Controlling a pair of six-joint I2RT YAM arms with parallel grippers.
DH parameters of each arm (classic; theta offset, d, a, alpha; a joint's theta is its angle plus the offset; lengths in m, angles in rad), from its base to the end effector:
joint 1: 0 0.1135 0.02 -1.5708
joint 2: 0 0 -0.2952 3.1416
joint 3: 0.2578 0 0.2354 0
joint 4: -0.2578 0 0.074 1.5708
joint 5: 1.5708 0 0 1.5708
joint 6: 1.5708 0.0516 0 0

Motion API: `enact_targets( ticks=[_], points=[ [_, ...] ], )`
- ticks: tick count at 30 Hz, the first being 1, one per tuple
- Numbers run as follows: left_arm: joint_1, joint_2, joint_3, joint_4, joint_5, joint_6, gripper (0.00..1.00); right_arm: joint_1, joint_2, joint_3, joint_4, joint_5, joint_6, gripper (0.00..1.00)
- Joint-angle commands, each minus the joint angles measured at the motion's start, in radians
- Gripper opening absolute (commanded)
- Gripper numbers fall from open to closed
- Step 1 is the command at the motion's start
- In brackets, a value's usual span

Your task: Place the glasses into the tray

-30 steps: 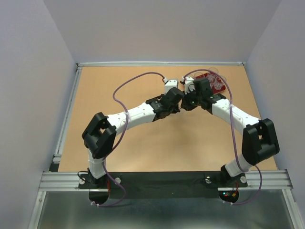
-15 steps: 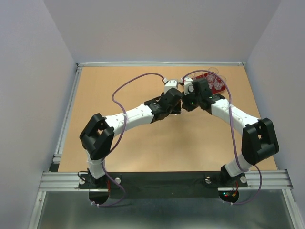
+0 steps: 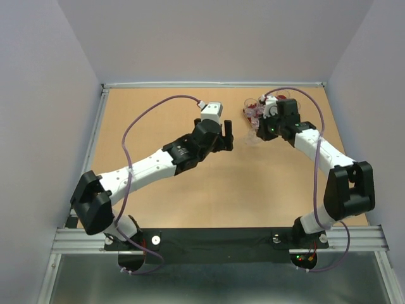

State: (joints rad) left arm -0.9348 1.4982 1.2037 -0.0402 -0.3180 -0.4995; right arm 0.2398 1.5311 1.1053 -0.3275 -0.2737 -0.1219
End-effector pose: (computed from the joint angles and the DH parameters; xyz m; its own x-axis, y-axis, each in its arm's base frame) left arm 0.2209 -0.2720 0.3589 -0.4533 -0.1521 -0.8783 0.4234 0.8304 -0.3622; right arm 0.3178 0.0921 0.2845 -0.6085 -0.2693 -0.7465 -0.4979 0.8621 0.0948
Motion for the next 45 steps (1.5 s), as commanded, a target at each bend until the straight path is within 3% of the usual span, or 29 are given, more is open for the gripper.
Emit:
enact_targets(
  ticks=[1, 6, 13, 18, 22, 45],
  points=[
    [0.002, -0.149, -0.050, 0.033, -0.130, 0.152, 0.87, -0.085, -0.052, -0.008, 0.089, 0.014, 0.057, 0.01],
    [0.040, -0.279, -0.090, -0.038, -0.268, 0.292, 0.99, -0.154, -0.095, -0.074, 0.212, 0.137, 0.161, 0.00],
    [0.169, -0.496, -0.214, -0.066, -0.312, 0.475, 0.99, -0.174, -0.046, -0.090, 0.295, 0.367, 0.313, 0.00],
    [0.195, -0.610, -0.344, -0.015, -0.383, 0.538, 0.99, -0.181, -0.016, -0.096, 0.367, 0.404, 0.332, 0.01],
    [0.197, -0.696, -0.441, 0.034, -0.333, 0.538, 0.99, -0.188, 0.023, -0.079, 0.404, 0.407, 0.344, 0.01],
    [0.232, -0.759, -0.455, 0.036, -0.345, 0.533, 0.99, -0.209, 0.308, 0.155, 0.424, 0.420, 0.375, 0.02]
  ],
)
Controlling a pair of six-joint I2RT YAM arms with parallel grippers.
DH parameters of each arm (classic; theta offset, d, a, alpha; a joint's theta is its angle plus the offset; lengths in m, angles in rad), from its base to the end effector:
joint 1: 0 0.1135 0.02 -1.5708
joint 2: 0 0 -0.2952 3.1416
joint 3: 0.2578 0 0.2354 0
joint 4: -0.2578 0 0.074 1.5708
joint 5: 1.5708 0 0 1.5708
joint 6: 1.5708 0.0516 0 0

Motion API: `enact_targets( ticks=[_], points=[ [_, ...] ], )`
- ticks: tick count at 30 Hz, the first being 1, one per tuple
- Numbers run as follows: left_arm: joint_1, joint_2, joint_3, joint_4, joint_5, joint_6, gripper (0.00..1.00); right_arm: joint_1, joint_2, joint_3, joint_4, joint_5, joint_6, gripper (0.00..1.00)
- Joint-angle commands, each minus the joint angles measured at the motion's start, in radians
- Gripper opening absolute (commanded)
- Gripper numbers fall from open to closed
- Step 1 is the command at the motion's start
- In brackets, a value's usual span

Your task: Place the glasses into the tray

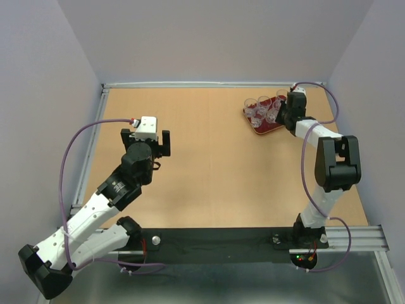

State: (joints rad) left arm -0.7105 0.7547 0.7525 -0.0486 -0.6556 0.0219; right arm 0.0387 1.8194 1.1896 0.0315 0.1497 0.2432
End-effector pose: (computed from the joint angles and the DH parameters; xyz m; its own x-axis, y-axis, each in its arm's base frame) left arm 0.1323 -0.0723 0.3694 -0.0373 0.0550 -0.9978 0.0563 0.9970 0.0528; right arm 0.4152 0.0084 0.2436 -0.5258 0.2179 -0.8222 0.2179 0.9689 0.1174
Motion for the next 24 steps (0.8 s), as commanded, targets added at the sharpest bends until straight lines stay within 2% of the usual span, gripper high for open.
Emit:
enact_targets(
  ticks=[1, 4, 11, 12, 15, 24],
  points=[
    [0.008, -0.014, -0.004, 0.044, -0.006, 0.012, 0.99, -0.008, 0.027, 0.074, 0.064, -0.004, 0.010, 0.02],
    [0.009, -0.017, -0.004, 0.044, -0.004, 0.012, 0.99, -0.007, 0.046, 0.077, 0.065, -0.001, 0.010, 0.06],
    [0.014, -0.020, -0.004, 0.044, -0.003, 0.012, 0.99, -0.008, 0.063, 0.080, 0.062, 0.001, 0.004, 0.22],
    [0.014, -0.021, -0.004, 0.044, -0.001, 0.012, 0.99, -0.007, 0.066, 0.082, 0.061, -0.001, 0.001, 0.29],
    [0.014, -0.028, -0.005, 0.043, -0.004, 0.012, 0.99, -0.007, 0.069, 0.084, 0.059, -0.002, -0.008, 0.38],
    [0.017, -0.041, -0.008, 0.044, 0.001, 0.013, 0.99, -0.007, -0.041, 0.099, 0.053, 0.010, -0.068, 0.49]
  ],
)
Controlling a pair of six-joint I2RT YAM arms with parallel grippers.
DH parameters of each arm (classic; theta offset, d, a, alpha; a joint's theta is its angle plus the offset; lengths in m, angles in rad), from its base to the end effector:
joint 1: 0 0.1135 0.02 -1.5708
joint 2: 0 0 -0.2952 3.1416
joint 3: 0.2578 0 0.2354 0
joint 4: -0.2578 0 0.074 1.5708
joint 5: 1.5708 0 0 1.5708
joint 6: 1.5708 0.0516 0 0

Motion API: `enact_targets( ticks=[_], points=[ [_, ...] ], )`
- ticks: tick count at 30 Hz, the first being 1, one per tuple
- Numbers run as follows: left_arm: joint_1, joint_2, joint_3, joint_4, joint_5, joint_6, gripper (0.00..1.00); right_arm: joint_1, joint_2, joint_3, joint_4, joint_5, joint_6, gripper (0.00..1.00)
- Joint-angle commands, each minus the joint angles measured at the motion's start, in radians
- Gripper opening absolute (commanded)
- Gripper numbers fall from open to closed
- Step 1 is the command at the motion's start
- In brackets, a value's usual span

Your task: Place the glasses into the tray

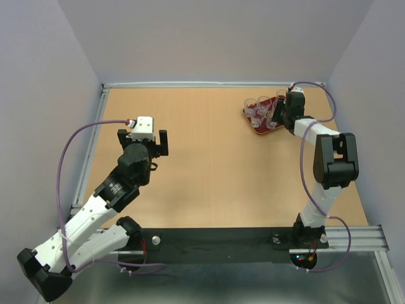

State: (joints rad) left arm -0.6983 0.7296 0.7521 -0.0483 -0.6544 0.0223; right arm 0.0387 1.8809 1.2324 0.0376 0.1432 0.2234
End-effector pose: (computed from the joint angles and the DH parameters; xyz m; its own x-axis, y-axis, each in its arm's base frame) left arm 0.1282 -0.0666 0.3724 -0.0188 0.0389 -0.9991 0.0445 0.9983 0.0380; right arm 0.4302 0.0093 0.2332 -0.5415 0.1985 -0.8169 0.2036 0.9738 0.1016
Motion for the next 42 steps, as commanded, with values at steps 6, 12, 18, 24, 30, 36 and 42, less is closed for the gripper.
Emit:
enact_targets(
  ticks=[6, 12, 18, 24, 30, 36, 42],
  points=[
    [0.011, -0.030, -0.011, 0.042, -0.002, 0.007, 0.99, -0.007, -0.229, 0.015, 0.033, 0.029, -0.113, 0.66],
    [0.048, -0.062, -0.020, 0.074, 0.030, -0.018, 0.99, -0.008, -0.399, -0.045, -0.063, -0.054, -0.206, 1.00],
    [0.236, -0.061, -0.011, 0.085, 0.175, -0.099, 0.99, -0.020, -0.622, -0.175, -0.117, -0.029, -0.182, 1.00],
    [0.427, -0.013, 0.006, 0.051, 0.274, -0.196, 0.99, -0.020, -0.837, -0.275, -0.133, 0.315, -0.169, 1.00],
    [0.439, -0.010, 0.003, 0.050, 0.251, -0.179, 0.99, -0.022, -0.989, -0.390, -0.143, 0.504, -0.199, 1.00],
    [0.439, -0.012, -0.005, 0.051, 0.259, -0.167, 0.99, -0.020, -1.102, -0.447, -0.166, 0.521, -0.193, 1.00],
    [0.439, -0.018, -0.013, 0.057, 0.280, -0.159, 0.99, -0.022, -1.108, -0.465, -0.182, 0.529, -0.182, 1.00]
  ],
)
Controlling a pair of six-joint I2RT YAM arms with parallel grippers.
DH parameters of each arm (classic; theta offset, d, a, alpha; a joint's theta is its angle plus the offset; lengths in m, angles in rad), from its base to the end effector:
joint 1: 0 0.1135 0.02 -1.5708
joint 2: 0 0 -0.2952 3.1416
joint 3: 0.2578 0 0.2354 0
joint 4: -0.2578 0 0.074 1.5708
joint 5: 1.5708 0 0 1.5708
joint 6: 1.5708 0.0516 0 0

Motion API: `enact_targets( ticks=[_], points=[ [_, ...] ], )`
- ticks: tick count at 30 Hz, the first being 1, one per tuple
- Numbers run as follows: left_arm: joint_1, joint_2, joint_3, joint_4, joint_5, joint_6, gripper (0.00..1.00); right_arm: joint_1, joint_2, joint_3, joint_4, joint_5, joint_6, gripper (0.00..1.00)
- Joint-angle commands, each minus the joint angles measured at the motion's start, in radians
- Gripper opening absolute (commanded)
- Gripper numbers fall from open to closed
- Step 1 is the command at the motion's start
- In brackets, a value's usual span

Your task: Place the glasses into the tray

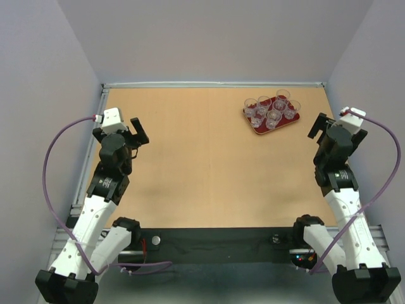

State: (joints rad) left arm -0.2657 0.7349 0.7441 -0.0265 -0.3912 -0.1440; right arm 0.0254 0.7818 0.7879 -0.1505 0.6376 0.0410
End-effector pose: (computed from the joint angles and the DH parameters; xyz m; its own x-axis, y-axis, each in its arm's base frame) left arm 0.1496 -0.0203 0.3714 0.0014 -0.1379 -0.9904 -0.1262 0.9825 -0.1369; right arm 0.1528 -0.0268 0.3663 -0.1204 0.0299 -0.9923 0.5739 0.8177 -0.0450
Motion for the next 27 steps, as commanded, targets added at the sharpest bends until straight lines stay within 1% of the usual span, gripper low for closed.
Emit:
enact_targets(
  ticks=[1, 10, 27],
  points=[
    [0.006, -0.022, -0.006, 0.036, 0.018, 0.009, 0.99, -0.007, -0.012, -0.029, 0.003, 0.030, 0.002, 1.00],
    [0.006, -0.032, -0.009, 0.039, 0.025, 0.020, 0.99, -0.007, -0.019, -0.062, -0.003, 0.004, 0.017, 1.00],
    [0.006, -0.040, -0.014, 0.043, 0.045, 0.024, 0.99, -0.009, -0.019, -0.072, -0.003, 0.010, 0.005, 1.00]
  ],
)
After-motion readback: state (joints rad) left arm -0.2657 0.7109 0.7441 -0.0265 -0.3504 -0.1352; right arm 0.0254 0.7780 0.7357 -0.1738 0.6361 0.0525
